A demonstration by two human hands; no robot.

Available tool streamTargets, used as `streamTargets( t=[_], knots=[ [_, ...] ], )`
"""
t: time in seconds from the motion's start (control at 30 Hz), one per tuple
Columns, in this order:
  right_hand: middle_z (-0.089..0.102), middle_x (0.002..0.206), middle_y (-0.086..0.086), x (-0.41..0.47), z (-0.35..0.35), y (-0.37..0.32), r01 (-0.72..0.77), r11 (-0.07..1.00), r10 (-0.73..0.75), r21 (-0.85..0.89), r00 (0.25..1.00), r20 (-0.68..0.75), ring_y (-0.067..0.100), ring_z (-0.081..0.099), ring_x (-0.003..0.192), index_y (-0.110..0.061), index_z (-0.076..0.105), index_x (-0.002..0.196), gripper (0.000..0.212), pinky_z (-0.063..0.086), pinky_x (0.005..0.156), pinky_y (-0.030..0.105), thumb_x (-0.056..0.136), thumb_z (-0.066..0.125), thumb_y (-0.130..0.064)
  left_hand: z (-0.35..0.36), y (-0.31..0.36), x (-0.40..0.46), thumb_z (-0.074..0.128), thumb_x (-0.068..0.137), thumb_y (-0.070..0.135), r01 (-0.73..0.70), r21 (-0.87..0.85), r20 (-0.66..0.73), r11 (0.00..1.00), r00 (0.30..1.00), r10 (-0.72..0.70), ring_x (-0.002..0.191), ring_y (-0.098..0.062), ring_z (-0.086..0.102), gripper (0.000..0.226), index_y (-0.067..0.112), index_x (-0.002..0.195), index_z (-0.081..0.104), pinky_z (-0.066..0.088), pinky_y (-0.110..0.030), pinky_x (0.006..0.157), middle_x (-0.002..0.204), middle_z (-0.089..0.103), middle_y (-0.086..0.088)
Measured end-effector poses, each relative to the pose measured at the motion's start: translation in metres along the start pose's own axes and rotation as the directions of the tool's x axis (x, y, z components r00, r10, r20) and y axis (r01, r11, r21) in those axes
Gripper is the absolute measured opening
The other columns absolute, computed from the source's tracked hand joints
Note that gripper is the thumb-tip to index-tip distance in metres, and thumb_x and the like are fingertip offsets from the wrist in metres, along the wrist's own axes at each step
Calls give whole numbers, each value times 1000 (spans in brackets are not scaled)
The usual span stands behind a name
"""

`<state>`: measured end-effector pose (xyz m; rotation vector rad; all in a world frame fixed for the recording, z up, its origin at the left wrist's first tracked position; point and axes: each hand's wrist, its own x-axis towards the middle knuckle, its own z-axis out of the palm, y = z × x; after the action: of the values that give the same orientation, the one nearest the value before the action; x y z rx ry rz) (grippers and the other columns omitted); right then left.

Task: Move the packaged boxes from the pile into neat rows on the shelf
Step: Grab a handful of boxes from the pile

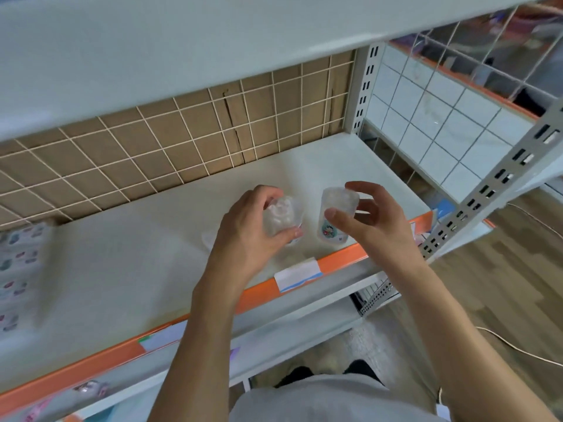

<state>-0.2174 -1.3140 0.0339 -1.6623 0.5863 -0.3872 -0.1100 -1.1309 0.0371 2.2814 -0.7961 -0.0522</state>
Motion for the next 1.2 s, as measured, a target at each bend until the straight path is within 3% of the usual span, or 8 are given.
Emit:
streamTargets(
  t=[0.1,0.47,0.77,0.97,1.2],
  knots=[
    [69,106,-6,5,7,5,3,1000,-3,-19,1000,10,3,70,88,-32,57,125,54,53,63,14,78,83,-30,1,-8,6,85,70,43,1,38,13,999,1000,-1,105,-14,59,59,28,117,53,48,-42,92,113,61,10],
    [67,108,-9,33,20,1,42,998,-35,-54,993,112,-2,68,84,-27,55,125,55,52,63,11,78,84,-26,4,-10,15,84,68,53,-22,160,38,987,999,16,104,-15,59,64,30,118,51,49,-43,91,114,62,12],
    [66,108,-10,43,17,6,37,994,-14,-105,978,209,5,70,88,-29,53,125,57,54,67,12,78,85,-22,15,-14,21,82,71,54,53,185,38,981,997,-61,103,-14,56,62,30,119,52,43,-34,93,115,62,13],
    [69,109,-3,51,16,18,50,993,-19,-110,965,261,12,69,100,-30,55,121,60,55,95,29,73,86,-11,16,-14,21,82,72,53,80,239,68,968,993,-99,102,-15,57,61,31,119,50,45,-34,91,116,60,13],
    [67,111,-8,54,18,25,90,984,-33,-155,942,335,12,68,101,-33,53,123,64,55,94,27,73,86,-12,7,-9,23,83,71,46,125,213,129,969,980,-155,99,-16,56,58,31,116,50,48,-37,86,116,59,14]
  ],
)
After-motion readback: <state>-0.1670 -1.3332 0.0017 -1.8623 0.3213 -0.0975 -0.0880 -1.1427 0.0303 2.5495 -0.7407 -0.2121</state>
